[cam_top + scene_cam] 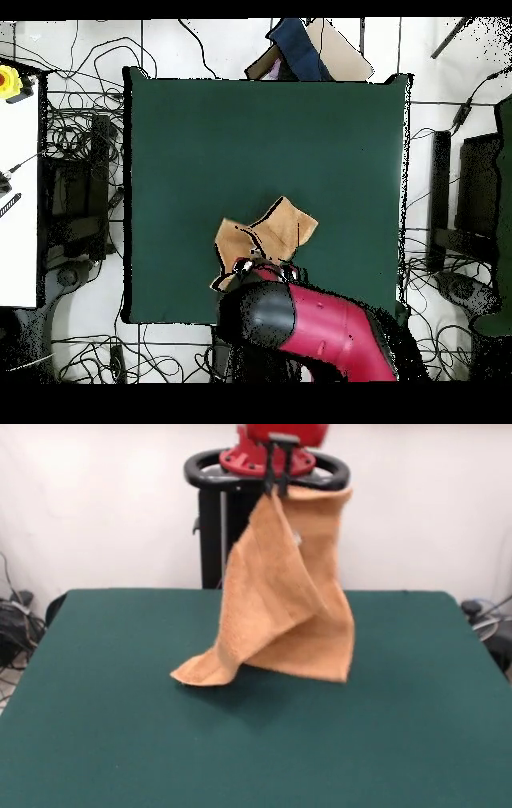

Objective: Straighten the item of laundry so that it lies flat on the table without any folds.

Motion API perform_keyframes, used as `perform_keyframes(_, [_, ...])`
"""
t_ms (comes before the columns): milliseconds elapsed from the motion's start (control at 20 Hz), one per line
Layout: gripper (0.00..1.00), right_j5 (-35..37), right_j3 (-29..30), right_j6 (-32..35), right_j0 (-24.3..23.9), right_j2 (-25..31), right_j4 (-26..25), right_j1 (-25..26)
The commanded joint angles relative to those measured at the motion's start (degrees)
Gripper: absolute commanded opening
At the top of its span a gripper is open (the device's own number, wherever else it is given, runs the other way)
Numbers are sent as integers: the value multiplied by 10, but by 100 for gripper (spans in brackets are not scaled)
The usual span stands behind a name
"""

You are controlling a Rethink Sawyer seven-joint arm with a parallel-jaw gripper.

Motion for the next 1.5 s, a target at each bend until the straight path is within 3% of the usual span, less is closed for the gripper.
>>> perform_keyframes(50, [0,94,13,-91,-73,6,-26,-49])
perform_keyframes(500, [0,143,-57,-119,-136,56,-60,-30])
perform_keyframes(650, [0,136,-54,-111,-143,70,-60,-27])
perform_keyframes(1200, [0,33,7,26,-69,95,-31,4])
perform_keyframes(1500, [0,-5,21,51,-43,93,-28,23])
